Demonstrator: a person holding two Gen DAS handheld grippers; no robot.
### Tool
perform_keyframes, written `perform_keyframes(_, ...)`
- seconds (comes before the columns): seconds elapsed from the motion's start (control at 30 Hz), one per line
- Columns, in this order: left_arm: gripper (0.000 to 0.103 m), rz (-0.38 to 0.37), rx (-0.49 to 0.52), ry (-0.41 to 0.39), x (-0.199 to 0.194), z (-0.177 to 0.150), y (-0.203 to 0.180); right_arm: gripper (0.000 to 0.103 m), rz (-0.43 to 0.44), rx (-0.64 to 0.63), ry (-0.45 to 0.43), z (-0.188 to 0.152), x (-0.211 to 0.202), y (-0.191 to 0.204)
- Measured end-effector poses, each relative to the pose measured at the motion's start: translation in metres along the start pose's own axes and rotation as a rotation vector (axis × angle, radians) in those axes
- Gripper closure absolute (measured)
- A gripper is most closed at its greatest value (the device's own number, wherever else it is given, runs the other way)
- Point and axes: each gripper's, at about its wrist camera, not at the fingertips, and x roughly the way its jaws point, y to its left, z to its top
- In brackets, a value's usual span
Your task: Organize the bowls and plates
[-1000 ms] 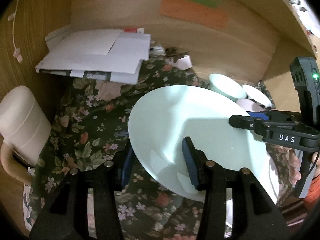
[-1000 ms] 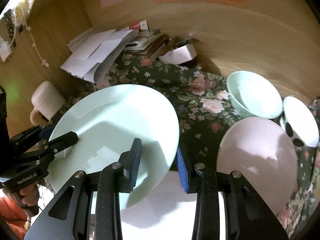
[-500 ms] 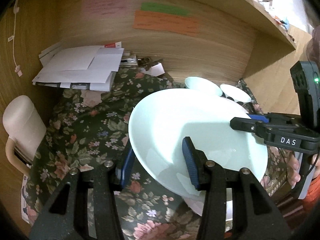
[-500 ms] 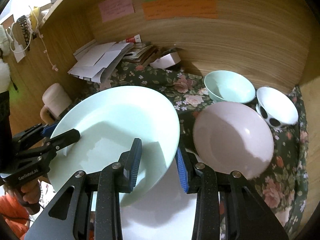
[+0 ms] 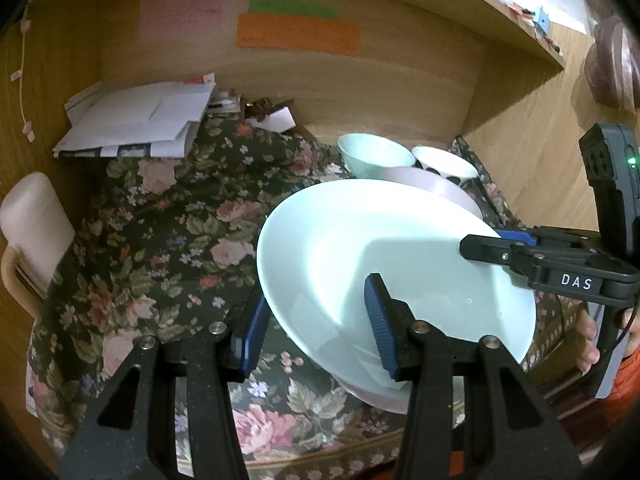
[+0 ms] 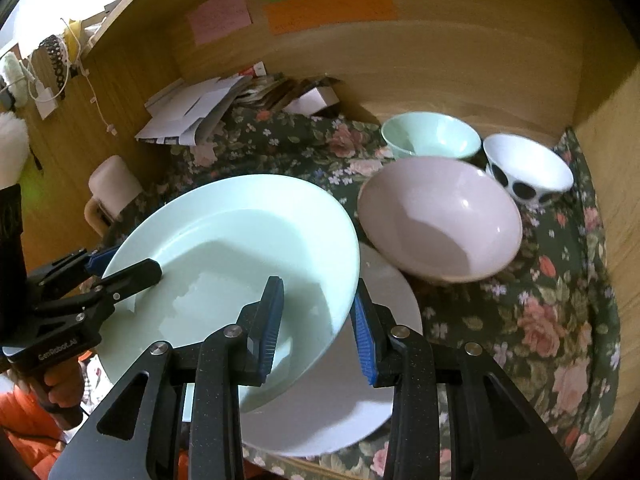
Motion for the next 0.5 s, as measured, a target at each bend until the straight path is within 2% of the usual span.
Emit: perform_keyframes(0.5,0.056,-0.009,-0.005,0.059,0.017,-0.019,-0.013,0.072,0.002,0.065,0.041,-0.029,0.007,-0.016)
